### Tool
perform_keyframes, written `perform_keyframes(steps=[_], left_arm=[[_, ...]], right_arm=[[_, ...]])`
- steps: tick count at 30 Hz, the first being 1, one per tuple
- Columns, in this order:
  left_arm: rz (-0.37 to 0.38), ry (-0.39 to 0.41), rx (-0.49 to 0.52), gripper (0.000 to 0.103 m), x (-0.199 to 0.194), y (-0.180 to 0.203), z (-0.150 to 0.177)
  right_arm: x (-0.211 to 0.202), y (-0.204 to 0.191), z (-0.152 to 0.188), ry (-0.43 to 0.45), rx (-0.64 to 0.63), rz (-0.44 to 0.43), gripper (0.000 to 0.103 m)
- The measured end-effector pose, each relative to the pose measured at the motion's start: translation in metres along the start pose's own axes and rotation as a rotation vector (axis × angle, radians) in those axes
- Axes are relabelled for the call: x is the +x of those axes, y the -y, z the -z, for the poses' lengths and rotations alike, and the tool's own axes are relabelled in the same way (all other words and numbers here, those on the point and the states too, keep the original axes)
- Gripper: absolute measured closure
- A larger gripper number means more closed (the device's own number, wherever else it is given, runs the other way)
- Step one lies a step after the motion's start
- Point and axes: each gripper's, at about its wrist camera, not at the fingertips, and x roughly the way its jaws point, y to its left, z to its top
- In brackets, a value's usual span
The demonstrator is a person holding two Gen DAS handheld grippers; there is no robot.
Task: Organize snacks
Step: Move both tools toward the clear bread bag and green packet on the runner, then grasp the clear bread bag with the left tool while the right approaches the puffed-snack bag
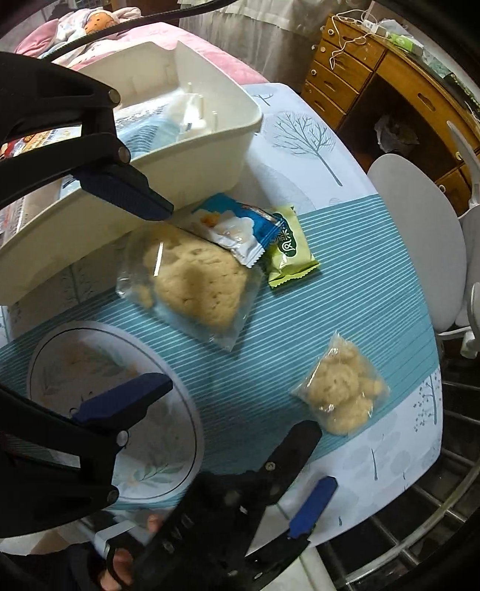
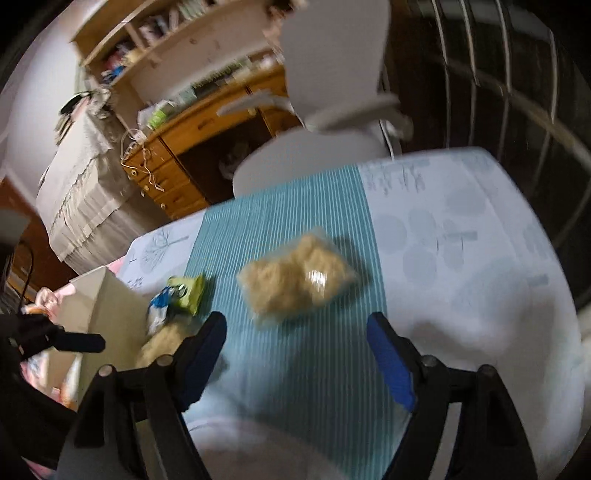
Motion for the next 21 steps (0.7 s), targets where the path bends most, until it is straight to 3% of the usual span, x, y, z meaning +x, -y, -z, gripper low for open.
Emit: perform_keyframes(steps=[8,14,21], left_arm=[[-0.073,-0.1,0.079,0.019,0.032,0.013,-0.013],[-0.094,-0.126,0.058,0.019,0.049,0.014,-0.02],[-0.155,-0.097,0.059,0.028,0.054,0.007,-0.029]], right_arm=[[0.027,-0.006,0.006,0.043,-0.079,0.096,0.02],[0.034,-0.01,0.008,0.069,-0.103,0.085,0.02],[0.043,-0.012,0.007,0.047,-0.094,0.045,0.025]])
